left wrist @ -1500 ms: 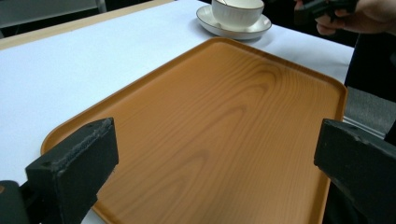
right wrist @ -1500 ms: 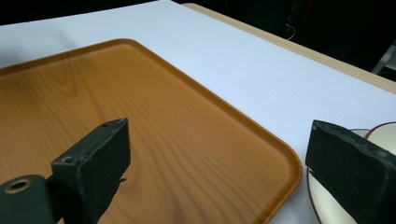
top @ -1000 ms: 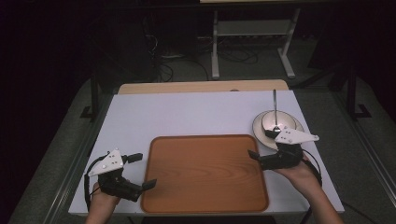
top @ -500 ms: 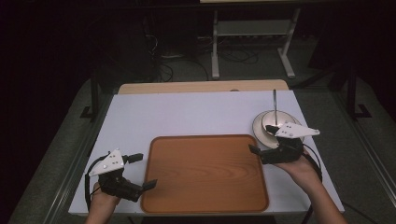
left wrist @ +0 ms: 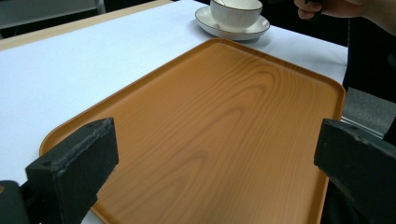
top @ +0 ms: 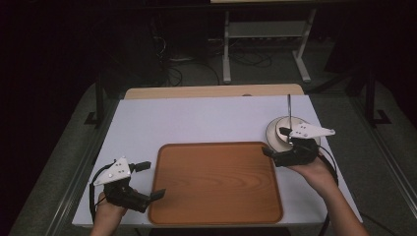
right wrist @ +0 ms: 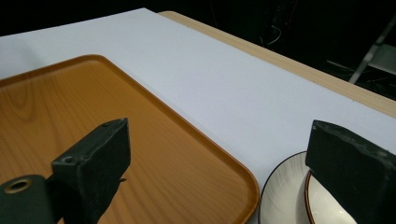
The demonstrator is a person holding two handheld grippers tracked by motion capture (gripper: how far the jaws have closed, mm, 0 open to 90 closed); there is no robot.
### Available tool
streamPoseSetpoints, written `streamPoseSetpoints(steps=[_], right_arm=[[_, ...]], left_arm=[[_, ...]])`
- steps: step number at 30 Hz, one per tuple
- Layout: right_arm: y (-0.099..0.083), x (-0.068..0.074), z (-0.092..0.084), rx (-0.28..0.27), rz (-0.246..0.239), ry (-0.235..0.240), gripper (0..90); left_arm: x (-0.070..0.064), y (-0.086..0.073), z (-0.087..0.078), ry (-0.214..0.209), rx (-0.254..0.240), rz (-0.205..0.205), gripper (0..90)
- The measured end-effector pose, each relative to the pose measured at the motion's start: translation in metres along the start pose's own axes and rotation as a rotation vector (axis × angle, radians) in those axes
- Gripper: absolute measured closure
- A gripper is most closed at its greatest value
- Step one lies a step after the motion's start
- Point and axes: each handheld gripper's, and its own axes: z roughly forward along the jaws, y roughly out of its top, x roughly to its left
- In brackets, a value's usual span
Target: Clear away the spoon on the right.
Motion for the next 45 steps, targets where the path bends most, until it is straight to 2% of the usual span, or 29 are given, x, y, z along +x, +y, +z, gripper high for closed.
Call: streamPoseSetpoints(steps=[22,27,31,33,37,40,42,45], right_arm=[[0.012,-0.024,0.016,0.029,0.016,-0.006,7.2],[0.015,-0.030,0.019,0.042,0.023,-0.006,12.9],[0.018,-0.038,0.022,0.063,0.041,-0.024,16.1],[0.020,-0.043,0.024,0.072,0.048,-0.034,21.2],[0.022,-0.048,0.027,0.091,0.057,-0.052,25.4],[0.023,-0.054,0.028,0.091,0.074,-0.075,32.0],[0.023,-0.059,0.029,0.094,0.077,-0.102,42.0],[0.023,-0.062,0.031,0.098,0.089,-0.111,47.2]], left_arm=[[0.002,0.001,0.002,-0.004,0.003,0.000,0.0],[0.002,0.001,0.002,-0.004,0.003,-0.001,0.0],[0.002,0.001,0.001,-0.004,-0.001,-0.008,0.0],[0.002,0.001,0.002,-0.004,0.000,-0.006,0.0],[0.002,0.001,0.002,-0.002,-0.001,-0.006,0.0],[0.003,0.001,0.001,0.000,-0.004,-0.008,0.0],[0.003,0.001,0.002,-0.003,-0.001,-0.009,0.0],[0.002,0.001,0.002,-0.004,-0.002,-0.007,0.0]])
